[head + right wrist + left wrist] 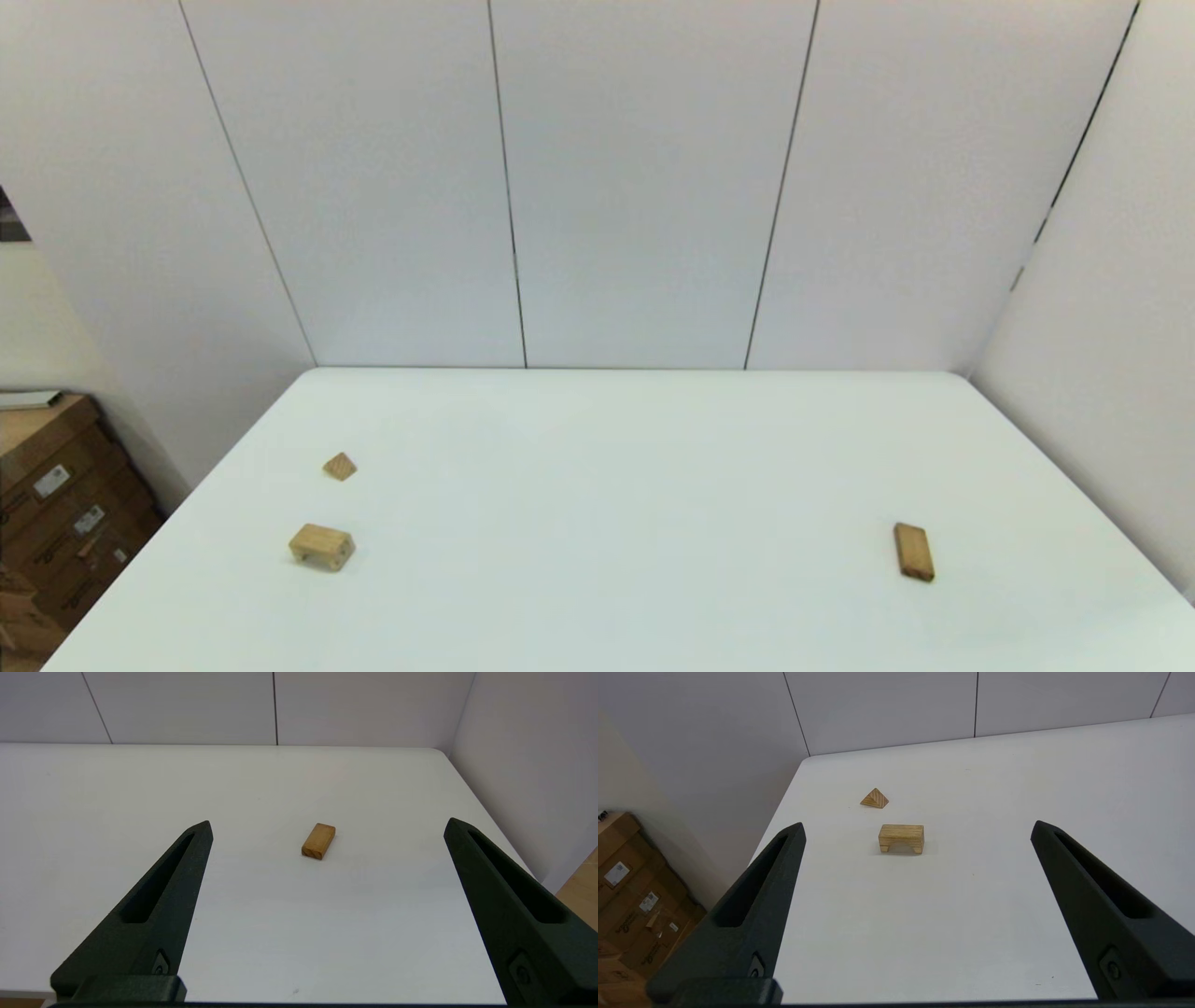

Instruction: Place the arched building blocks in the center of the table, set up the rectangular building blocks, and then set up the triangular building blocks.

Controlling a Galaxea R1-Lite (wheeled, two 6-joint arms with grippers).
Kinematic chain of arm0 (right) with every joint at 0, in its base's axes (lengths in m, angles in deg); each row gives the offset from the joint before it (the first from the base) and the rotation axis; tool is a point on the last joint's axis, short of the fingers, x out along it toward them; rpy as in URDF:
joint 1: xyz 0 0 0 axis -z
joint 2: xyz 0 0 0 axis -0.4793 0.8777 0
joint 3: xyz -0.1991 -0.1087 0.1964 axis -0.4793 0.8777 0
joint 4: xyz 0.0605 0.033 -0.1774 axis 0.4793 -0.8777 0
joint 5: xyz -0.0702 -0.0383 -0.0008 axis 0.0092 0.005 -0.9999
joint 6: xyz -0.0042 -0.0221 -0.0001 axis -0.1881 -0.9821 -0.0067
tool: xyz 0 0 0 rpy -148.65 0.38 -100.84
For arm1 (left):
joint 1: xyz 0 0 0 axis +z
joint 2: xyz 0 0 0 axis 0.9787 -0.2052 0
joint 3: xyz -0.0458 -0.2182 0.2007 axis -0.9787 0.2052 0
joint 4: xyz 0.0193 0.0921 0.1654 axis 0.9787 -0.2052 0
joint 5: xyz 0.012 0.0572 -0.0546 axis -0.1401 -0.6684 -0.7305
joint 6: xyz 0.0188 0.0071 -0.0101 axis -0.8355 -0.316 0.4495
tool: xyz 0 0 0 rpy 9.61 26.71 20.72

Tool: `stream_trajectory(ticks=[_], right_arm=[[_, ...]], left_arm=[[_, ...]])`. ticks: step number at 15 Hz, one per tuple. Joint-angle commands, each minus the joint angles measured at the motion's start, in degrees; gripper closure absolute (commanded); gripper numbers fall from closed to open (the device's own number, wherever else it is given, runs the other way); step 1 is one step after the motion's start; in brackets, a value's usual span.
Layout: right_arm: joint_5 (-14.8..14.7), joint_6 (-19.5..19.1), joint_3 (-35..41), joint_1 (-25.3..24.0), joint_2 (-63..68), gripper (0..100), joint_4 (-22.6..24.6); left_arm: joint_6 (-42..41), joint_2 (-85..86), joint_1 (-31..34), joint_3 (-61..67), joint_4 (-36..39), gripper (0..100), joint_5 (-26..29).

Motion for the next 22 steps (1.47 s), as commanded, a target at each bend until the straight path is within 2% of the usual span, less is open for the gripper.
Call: stream_trajectory(ticks=[1,22], right_arm=[[0.02,0.0,0.09,-0.01,-0.01,0,0.02],[0.02,0.0,0.09,-0.01,-0.01,0,0.02]], left_arm=[[-0.02,-0.07,0.02,0.0,0.0,0,0.02],[-0.02,-0.07,0.02,0.0,0.0,0,0.02]])
